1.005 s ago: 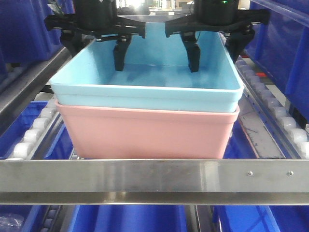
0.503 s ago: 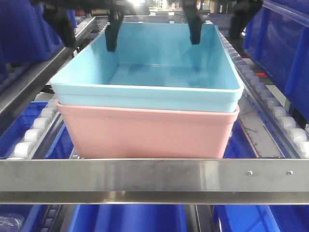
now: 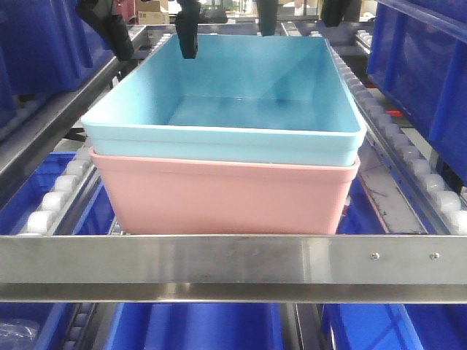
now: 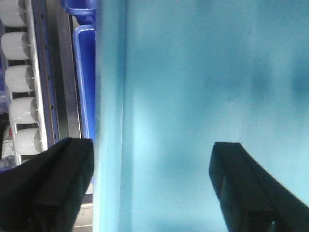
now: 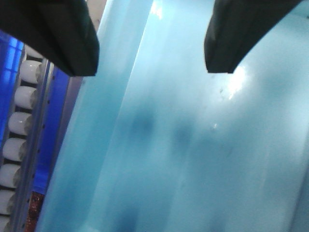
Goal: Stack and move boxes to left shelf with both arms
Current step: 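Open both grippers and lift them out of the light-blue box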
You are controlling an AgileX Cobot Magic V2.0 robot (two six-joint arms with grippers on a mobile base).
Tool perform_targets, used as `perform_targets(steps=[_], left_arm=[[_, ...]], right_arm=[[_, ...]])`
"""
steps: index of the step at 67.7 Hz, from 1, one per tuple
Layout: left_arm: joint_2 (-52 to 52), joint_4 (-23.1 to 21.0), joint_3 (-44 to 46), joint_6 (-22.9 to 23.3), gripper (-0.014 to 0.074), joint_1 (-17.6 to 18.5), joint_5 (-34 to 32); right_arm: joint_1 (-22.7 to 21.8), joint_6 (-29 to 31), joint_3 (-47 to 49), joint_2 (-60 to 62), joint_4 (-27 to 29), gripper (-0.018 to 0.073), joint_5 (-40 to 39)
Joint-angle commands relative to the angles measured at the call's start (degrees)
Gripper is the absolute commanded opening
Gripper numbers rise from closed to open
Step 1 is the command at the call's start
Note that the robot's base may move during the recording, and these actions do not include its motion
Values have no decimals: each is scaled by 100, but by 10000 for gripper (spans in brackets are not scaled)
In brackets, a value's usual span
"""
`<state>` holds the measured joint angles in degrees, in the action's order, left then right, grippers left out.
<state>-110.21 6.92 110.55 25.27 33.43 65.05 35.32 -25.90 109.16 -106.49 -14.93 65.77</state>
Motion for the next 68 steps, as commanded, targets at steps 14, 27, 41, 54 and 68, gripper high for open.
perform_targets(steps=[14, 27, 41, 54, 68], left_arm=[[972, -229, -694, -279, 407, 27, -1055], [1689, -339, -1908, -383, 406, 27, -2179], [2515, -583, -3359, -617, 407, 27, -3512], [3372, -1046, -4519, -1263, 407, 76, -4107], [4558, -1100, -5706, -1739, 407, 454, -4453]], right_arm=[[149, 363, -670, 823, -238, 539, -770], [155, 369, -1783, 1499, -177, 539, -1964], [209, 677, -3221, 2416, -177, 539, -3331], [214, 723, -4228, 3295, -177, 539, -3940], [214, 723, -5107, 4391, -177, 539, -3969]])
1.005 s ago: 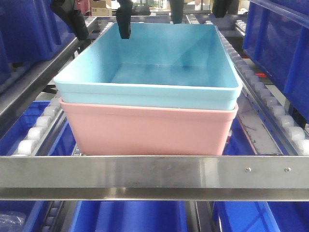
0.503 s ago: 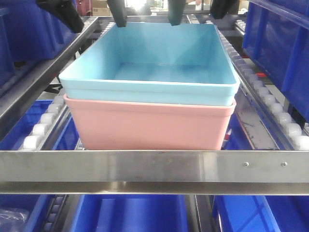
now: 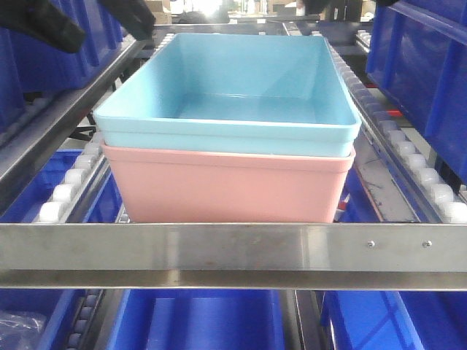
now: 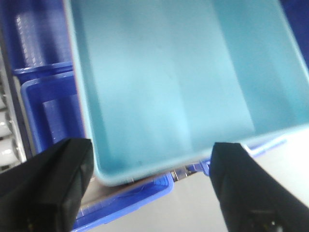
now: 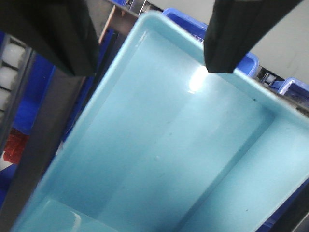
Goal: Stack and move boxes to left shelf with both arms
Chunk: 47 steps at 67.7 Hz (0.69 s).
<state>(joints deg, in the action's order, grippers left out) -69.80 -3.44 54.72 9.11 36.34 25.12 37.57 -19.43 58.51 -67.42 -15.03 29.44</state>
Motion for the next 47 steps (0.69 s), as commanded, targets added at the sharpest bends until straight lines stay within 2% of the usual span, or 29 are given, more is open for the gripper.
perform_targets(steps=[1, 12, 20, 29, 34, 43, 44, 47], left_arm=[[581, -64, -170, -123, 407, 189, -445], [1277, -9, -486, -123, 406, 494, -90], [1627, 344, -495, -134, 400, 684, 316], [1910, 374, -495, -134, 288, 735, 672], [1986, 402, -495, -134, 185, 735, 748], [1986, 504, -495, -134, -22, 735, 527], [1973, 535, -495, -134, -11, 735, 458], [1949, 586, -495, -134, -1, 735, 311]], right_arm=[[-11, 76, -74, 544, -167, 539, -315], [-11, 81, -275, 1233, -167, 539, 203], [102, 181, -275, 1719, -167, 539, 650], [366, 181, -275, 2139, -167, 526, 710], [400, 181, -275, 2289, -167, 416, 710], [400, 181, -275, 2330, -167, 48, 624], [400, 175, -275, 2330, -167, 33, 593], [400, 175, -275, 2330, -183, 78, 520]])
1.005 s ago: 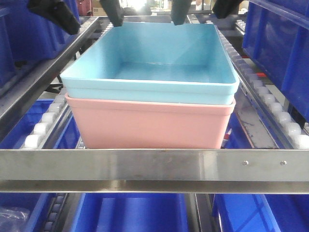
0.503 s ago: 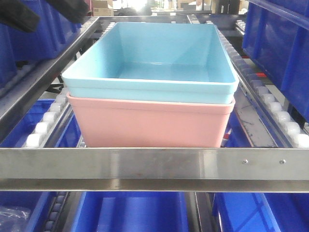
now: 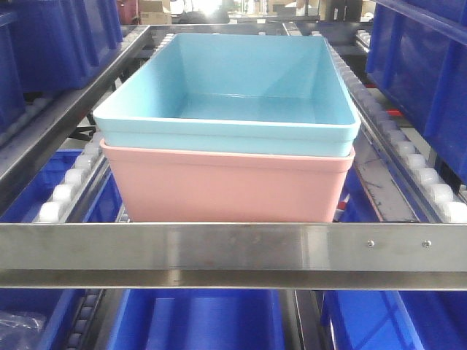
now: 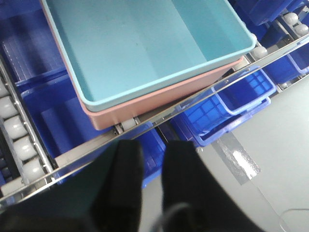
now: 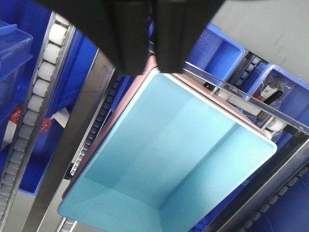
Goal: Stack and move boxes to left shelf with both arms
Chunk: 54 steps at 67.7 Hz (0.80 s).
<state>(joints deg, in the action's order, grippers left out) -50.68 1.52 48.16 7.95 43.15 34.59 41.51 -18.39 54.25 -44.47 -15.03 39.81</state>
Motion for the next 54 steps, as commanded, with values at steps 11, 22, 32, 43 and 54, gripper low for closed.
perform_targets(steps=[11, 22, 32, 43, 54], left_arm=[[-15, 226, 161, -18, -3, 54, -1234], [69, 226, -136, -18, -3, 54, -2391], [439, -13, -1131, 3, -2, 54, -4124], [930, -222, -2166, 3, -3, 287, -5259], [1469, -222, -2467, 3, -3, 287, -5080]], right_arm=[[6, 63, 151, -24, -184, 76, -645], [-22, 58, -96, 190, -429, 48, -1846], [-22, 58, -1044, 767, -558, 48, -3250], [-22, 58, -2258, 1566, -558, 48, -4319], [-22, 58, -2862, 2330, -558, 48, -4385]])
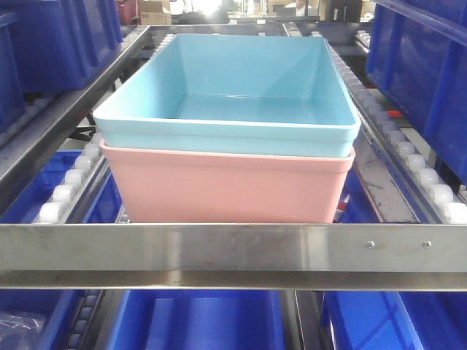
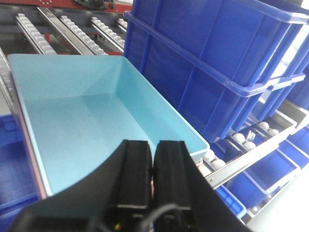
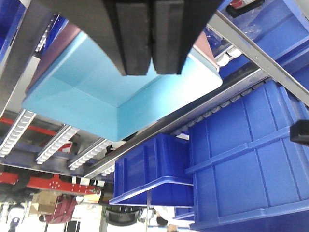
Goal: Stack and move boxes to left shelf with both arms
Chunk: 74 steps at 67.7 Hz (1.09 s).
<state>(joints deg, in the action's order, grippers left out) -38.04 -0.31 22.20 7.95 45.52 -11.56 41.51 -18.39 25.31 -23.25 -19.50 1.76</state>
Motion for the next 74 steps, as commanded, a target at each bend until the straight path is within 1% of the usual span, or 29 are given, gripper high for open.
perform_targets(steps=[1, 8, 54, 58, 63, 70, 74], left_arm=[[254, -39, 130, 3, -3, 49, -427], [525, -39, 130, 3, -3, 49, -108], [543, -39, 130, 3, -3, 49, -78], [543, -39, 130, 3, -3, 49, -78], [543, -39, 130, 3, -3, 49, -78], [543, -39, 130, 3, -3, 49, -78], [543, -39, 130, 3, -3, 49, -78]], right_arm=[[-22, 58, 12, 260, -111, 48, -573], [-22, 58, -20, 436, -111, 48, -629], [-42, 58, -85, 453, -105, 48, -583], [-181, 58, -249, 460, -41, 48, -621], [-515, 128, -532, 460, 152, 48, -758], [-1342, 675, -968, 460, 868, 48, -1011], [-1788, 1122, -1216, 476, 1055, 48, -1282]])
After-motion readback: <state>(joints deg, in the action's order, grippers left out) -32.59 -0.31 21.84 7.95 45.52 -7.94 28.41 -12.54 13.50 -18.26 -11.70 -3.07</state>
